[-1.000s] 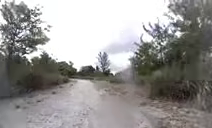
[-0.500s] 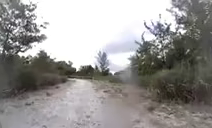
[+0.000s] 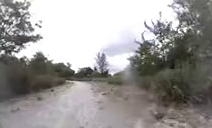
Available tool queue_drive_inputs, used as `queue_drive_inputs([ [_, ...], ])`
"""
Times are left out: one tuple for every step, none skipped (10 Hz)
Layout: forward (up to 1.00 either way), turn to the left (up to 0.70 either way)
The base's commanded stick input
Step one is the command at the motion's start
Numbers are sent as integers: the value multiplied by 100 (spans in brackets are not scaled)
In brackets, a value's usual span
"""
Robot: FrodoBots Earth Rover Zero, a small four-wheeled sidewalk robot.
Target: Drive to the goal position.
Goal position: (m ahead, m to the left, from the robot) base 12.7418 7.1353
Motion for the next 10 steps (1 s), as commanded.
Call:
queue_drive_inputs([
  [60,0],
  [60,0],
  [60,0],
  [60,0],
  [60,0],
  [60,0],
  [60,0],
  [60,0],
  [60,0],
  [60,0],
])
